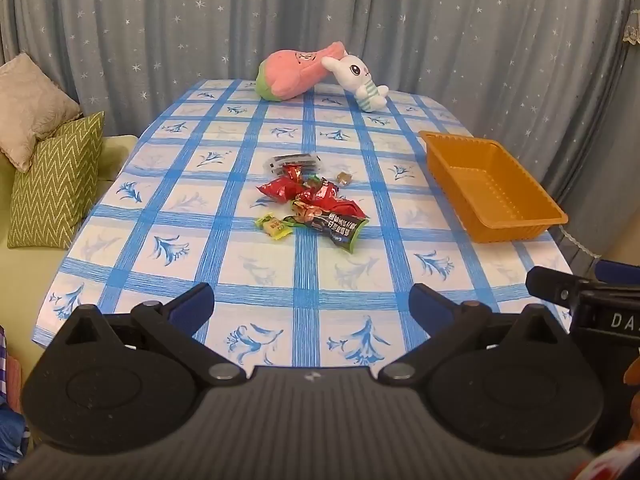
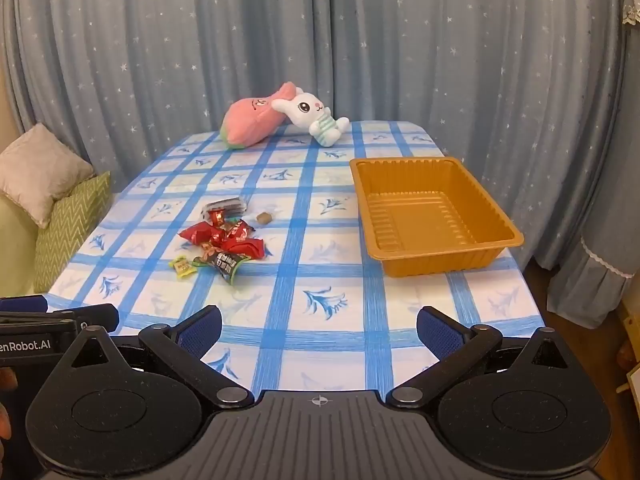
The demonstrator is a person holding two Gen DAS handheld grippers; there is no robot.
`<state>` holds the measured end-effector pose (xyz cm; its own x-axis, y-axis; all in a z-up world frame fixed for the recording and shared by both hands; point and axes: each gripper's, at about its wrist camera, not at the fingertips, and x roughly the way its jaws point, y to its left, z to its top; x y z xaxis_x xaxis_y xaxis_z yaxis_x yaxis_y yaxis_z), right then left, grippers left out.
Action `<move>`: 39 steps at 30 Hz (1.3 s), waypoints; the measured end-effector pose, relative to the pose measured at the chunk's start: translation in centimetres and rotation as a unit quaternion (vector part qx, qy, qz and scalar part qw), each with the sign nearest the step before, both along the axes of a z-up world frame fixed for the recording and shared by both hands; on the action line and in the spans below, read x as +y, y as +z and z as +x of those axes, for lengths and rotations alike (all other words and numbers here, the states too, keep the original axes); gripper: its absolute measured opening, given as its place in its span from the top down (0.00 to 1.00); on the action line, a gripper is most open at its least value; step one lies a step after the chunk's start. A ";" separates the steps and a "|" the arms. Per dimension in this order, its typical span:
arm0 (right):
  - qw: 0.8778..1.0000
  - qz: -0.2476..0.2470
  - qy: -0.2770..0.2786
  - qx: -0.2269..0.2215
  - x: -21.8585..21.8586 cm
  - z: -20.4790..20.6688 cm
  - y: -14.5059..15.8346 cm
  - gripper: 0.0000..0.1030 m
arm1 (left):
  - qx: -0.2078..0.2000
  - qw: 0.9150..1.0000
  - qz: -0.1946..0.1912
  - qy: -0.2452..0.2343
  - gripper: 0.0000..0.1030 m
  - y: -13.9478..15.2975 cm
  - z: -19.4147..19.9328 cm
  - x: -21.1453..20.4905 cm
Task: Organize snacks
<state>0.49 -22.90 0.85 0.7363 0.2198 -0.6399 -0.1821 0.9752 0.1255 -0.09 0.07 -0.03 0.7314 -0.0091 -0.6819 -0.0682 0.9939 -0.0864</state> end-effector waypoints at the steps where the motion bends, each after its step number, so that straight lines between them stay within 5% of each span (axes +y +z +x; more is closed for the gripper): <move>1: 1.000 0.002 0.000 0.004 0.0 0.0 0.0 0.00 | 0.000 1.000 -0.001 0.000 0.00 0.0 -0.1 0.1; 39: 1.000 -0.002 -0.001 0.006 -0.2 0.2 -0.4 0.00 | -0.004 1.000 -0.001 -0.007 0.00 0.2 0.1 -0.6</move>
